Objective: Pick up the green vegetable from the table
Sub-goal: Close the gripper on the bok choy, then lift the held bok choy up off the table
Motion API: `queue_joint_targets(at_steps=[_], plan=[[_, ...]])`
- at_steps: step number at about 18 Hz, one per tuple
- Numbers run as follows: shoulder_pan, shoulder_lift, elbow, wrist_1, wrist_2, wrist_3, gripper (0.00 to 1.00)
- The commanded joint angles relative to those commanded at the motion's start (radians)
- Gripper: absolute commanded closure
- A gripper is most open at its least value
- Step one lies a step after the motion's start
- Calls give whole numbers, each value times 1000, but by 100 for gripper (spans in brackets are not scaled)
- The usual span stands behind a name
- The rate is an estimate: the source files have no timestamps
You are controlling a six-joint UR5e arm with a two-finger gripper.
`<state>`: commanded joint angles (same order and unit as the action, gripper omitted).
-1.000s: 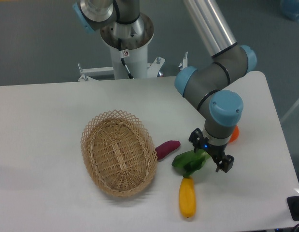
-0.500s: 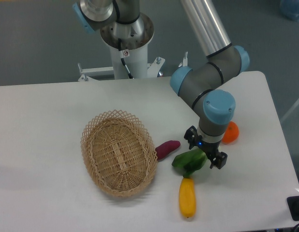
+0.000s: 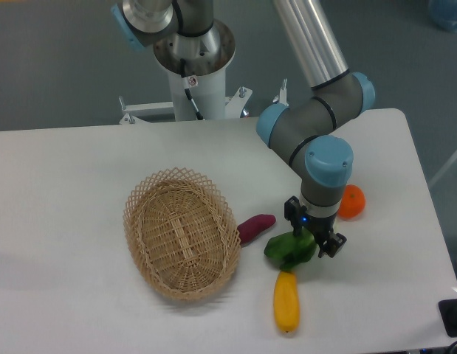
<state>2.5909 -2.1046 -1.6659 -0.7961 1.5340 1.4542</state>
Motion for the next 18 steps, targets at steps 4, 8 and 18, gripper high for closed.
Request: queue_joint_targets(at_steps=[4,8,18], plan=[[3,5,0,0,-2,2,64],[8,11,9,-3,-3,5,65],[75,130,153,-244,-124,15,65]])
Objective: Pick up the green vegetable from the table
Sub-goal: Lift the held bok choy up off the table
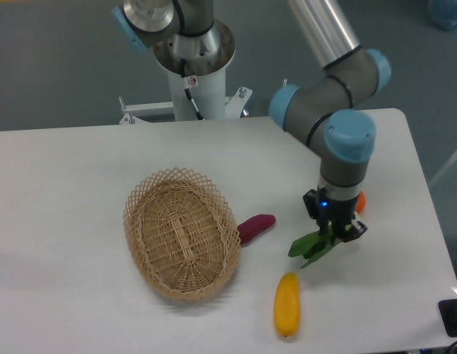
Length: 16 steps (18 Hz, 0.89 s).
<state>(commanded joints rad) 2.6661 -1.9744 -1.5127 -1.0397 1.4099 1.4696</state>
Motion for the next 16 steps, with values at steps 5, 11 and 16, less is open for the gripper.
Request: queue_joint_targets(at_steps=[5,11,16], plan=[[-2,63,20,-39,-132,-92,65],[-15,109,14,-46,-180,-167,65],[-25,109,17,-45,-184,-190,65]])
